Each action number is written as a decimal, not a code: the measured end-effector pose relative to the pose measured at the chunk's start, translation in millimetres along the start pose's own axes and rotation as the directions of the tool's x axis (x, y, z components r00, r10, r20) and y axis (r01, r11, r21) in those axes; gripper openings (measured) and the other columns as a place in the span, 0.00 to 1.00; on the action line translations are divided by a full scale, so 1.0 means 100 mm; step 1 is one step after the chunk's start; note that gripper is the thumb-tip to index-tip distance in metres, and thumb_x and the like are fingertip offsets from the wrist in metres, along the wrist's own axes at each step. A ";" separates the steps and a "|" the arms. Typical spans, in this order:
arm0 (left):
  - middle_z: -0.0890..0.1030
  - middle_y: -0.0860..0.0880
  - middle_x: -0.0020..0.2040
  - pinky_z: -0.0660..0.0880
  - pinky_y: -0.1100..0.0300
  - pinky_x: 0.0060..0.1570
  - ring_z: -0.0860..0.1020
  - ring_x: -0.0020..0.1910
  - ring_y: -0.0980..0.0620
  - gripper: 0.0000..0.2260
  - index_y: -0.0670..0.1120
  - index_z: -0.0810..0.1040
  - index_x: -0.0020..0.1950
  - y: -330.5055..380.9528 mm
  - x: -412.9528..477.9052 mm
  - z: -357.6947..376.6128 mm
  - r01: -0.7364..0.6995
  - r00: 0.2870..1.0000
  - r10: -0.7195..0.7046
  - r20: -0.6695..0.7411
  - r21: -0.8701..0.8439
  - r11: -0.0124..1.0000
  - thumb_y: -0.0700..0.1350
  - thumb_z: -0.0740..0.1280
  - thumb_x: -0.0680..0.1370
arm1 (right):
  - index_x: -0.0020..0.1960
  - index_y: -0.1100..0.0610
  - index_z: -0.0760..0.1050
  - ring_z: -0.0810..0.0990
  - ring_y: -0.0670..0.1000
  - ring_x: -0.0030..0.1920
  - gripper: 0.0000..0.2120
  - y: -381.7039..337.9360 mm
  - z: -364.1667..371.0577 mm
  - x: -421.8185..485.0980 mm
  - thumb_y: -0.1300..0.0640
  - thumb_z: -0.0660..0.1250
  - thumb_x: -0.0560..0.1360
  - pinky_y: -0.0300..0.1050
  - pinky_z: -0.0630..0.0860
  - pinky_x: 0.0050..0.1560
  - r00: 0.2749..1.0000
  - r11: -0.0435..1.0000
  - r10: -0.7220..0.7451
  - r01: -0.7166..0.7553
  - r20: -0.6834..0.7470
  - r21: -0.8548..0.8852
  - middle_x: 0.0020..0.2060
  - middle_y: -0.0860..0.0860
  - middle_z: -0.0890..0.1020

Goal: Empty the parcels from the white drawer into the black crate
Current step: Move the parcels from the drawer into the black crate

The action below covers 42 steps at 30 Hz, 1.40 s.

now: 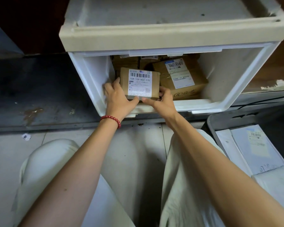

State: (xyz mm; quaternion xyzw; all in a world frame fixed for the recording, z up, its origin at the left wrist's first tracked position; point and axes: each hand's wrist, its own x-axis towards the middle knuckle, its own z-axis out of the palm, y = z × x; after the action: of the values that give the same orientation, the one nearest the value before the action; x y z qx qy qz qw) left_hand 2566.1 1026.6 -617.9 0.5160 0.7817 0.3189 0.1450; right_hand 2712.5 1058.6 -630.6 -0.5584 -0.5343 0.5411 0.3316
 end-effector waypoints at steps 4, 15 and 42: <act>0.62 0.44 0.67 0.68 0.53 0.66 0.68 0.66 0.46 0.42 0.45 0.59 0.74 0.07 -0.22 -0.11 -0.037 0.999 0.036 -0.011 -0.122 0.992 0.54 0.76 0.67 | 0.66 0.58 0.61 0.74 0.42 0.54 0.32 -0.01 -0.05 -0.22 0.52 0.76 0.71 0.30 0.69 0.48 0.998 0.993 0.035 -0.040 0.050 0.112 0.52 0.44 0.73; 0.69 0.52 0.66 0.65 0.63 0.59 0.67 0.66 0.52 0.33 0.55 0.66 0.73 0.23 -0.72 -0.75 -0.283 0.957 0.288 0.028 -0.111 0.953 0.47 0.76 0.70 | 0.53 0.53 0.76 0.79 0.53 0.57 0.06 -0.17 -0.27 -0.58 0.53 0.66 0.79 0.47 0.78 0.49 0.965 0.959 0.076 -0.139 0.251 0.245 0.52 0.50 0.81; 0.71 0.54 0.67 0.67 0.58 0.65 0.69 0.66 0.54 0.43 0.52 0.60 0.75 0.16 -0.88 -0.76 0.091 0.983 -0.008 0.184 -0.449 0.889 0.44 0.79 0.66 | 0.68 0.45 0.70 0.75 0.51 0.63 0.17 -0.28 -0.50 -0.87 0.45 0.59 0.81 0.50 0.80 0.53 0.972 0.963 -0.156 0.111 0.174 0.245 0.63 0.47 0.75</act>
State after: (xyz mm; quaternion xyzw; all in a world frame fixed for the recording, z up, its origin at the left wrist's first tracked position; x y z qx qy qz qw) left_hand 2572.4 925.5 -558.9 0.4736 0.6821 0.4424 0.3388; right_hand 2767.5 991.4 -572.0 -0.4232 -0.5330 0.6277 0.3779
